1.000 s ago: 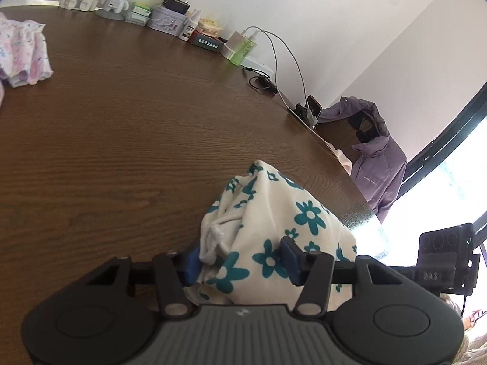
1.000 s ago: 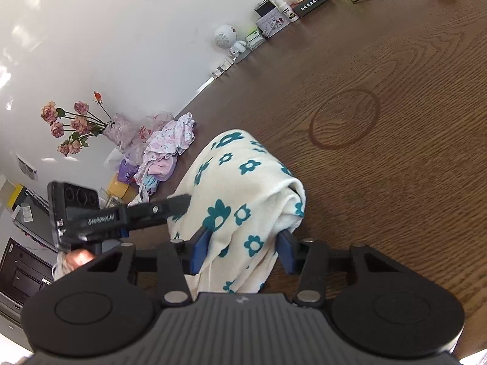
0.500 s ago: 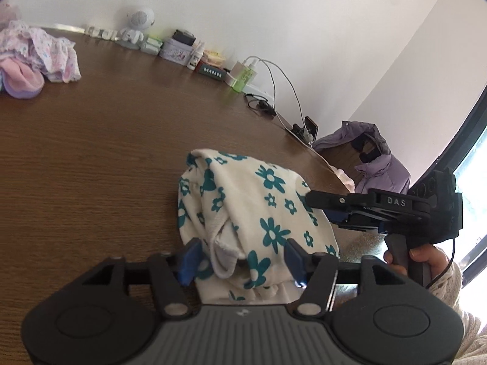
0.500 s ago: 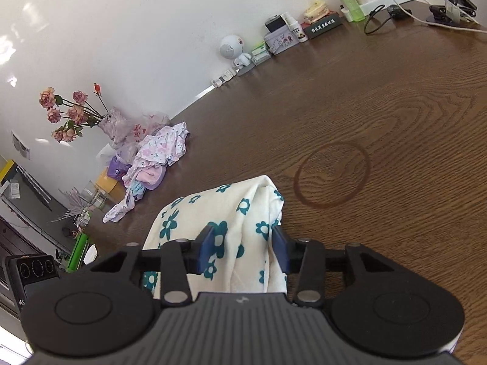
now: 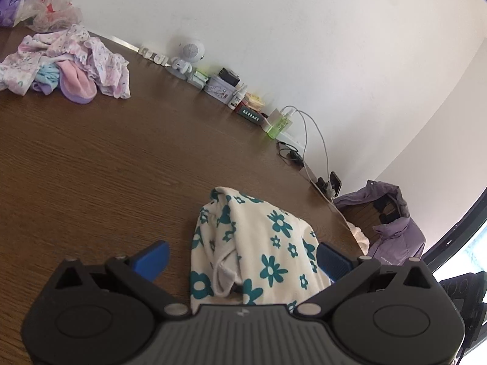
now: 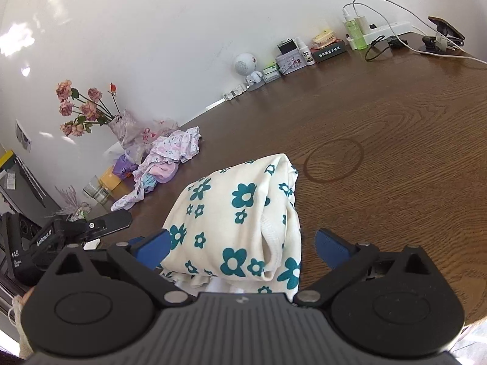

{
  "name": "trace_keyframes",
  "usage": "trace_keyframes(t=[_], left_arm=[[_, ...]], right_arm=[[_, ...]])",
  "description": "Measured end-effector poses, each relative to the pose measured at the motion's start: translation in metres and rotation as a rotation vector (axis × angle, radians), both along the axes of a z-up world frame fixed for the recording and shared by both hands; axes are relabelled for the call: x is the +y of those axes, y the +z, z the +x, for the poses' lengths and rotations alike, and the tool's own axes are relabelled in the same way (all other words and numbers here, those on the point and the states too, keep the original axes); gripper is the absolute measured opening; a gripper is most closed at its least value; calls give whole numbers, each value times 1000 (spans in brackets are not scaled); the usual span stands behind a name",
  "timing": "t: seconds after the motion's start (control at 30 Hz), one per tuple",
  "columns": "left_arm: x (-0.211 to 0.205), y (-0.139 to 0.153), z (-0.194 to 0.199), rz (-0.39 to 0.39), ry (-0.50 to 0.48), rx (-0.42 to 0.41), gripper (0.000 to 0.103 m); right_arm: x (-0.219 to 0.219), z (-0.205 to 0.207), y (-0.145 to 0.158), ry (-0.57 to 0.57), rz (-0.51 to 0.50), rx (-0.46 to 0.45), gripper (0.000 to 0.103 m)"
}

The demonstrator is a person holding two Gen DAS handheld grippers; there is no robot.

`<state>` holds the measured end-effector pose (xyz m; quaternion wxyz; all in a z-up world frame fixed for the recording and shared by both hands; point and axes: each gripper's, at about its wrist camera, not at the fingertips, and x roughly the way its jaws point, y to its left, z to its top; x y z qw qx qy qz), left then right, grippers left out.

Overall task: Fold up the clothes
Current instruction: 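Carry the shirt bundle with both grippers toward the wall and lower it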

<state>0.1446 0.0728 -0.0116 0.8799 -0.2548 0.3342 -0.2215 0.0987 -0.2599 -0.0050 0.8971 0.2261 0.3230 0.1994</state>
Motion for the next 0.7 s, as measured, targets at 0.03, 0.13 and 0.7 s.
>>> trace_keyframes(t=[0.03, 0.13, 0.7], left_arm=[[-1, -1, 4, 1, -3, 15, 103], [-3, -4, 16, 3, -14, 59, 103], [-11, -35, 68, -121, -177, 242, 54]], right_arm=[[-1, 2, 0, 0, -2, 2, 103], [-8, 16, -5, -6, 45, 30, 102], [-19, 72, -46, 57, 281, 255, 44]])
